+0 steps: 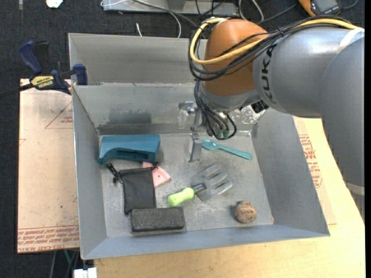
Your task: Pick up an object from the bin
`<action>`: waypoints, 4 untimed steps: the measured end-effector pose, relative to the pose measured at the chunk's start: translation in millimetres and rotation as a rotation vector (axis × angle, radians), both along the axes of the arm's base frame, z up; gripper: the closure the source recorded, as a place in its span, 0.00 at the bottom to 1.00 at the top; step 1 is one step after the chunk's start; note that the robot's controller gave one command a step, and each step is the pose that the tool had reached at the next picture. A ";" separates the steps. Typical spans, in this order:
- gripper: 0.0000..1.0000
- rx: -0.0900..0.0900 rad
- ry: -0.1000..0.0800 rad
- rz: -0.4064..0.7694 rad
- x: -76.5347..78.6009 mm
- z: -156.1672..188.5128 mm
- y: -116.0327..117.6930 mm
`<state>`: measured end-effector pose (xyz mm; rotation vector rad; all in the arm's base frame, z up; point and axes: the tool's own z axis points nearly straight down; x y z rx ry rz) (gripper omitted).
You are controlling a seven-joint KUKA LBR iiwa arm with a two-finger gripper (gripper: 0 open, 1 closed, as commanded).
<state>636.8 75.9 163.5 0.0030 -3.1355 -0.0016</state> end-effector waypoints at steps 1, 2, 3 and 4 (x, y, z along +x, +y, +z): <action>0.00 0.001 -0.008 -0.001 1.8 5.2 -0.3; 0.00 0.002 -0.011 -0.002 -35.4 -56.1 20.4; 0.00 -0.002 -0.013 0.035 -72.3 -77.2 82.9; 0.00 0.005 -0.010 -0.029 -85.7 -81.6 92.2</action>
Offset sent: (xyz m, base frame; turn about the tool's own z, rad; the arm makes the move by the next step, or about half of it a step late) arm -0.0586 0.0323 -0.0935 0.0028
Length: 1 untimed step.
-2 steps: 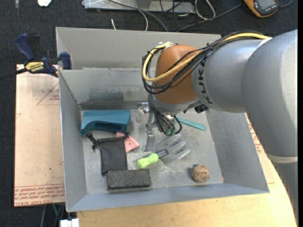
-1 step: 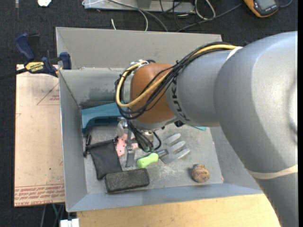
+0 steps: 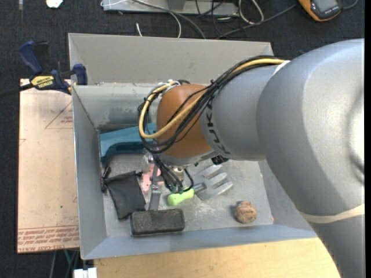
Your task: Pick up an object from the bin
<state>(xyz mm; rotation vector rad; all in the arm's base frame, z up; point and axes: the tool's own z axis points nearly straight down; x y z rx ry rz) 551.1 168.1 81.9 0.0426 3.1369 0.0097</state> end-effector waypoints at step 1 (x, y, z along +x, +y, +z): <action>0.00 0.000 -0.011 0.018 -7.5 2.9 -37.1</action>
Offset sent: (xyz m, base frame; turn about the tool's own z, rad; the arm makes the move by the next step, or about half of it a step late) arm -0.0105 -0.0738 -0.0065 0.0557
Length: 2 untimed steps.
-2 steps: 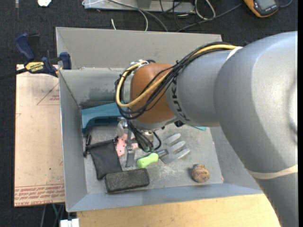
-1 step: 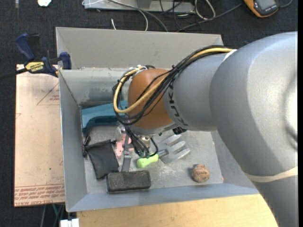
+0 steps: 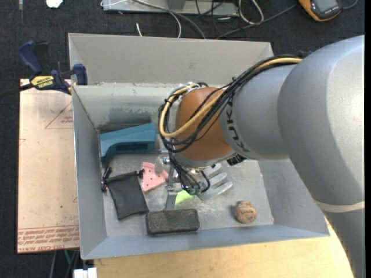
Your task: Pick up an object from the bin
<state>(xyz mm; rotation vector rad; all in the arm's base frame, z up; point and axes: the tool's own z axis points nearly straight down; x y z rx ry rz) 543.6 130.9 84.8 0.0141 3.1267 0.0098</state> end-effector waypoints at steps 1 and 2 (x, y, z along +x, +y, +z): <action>0.00 0.001 0.001 -0.076 -0.5 -7.2 -35.5; 0.00 -0.002 0.001 -0.040 -12.2 -8.6 -37.6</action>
Offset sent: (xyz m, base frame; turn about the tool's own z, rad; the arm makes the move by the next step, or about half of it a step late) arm -0.0368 -0.0337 -0.0078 -0.0459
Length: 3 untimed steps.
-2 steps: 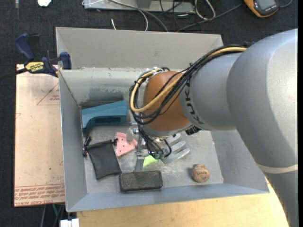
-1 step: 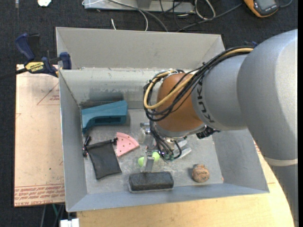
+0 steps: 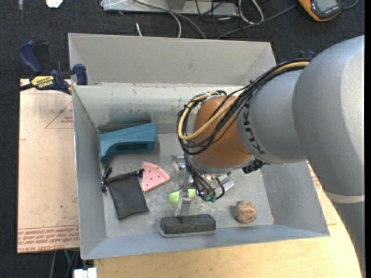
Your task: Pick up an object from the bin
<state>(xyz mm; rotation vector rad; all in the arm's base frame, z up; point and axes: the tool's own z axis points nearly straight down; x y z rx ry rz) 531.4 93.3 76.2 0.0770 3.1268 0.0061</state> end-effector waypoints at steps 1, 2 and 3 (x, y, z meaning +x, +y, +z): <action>0.00 0.000 0.001 0.060 6.3 38.7 -5.6; 0.00 0.001 0.000 0.058 -8.6 31.5 -26.7; 0.00 0.006 -0.028 0.037 -19.3 -4.1 -57.3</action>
Offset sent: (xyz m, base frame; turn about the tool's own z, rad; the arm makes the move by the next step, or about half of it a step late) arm -0.0309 -0.0465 -0.0031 -0.0557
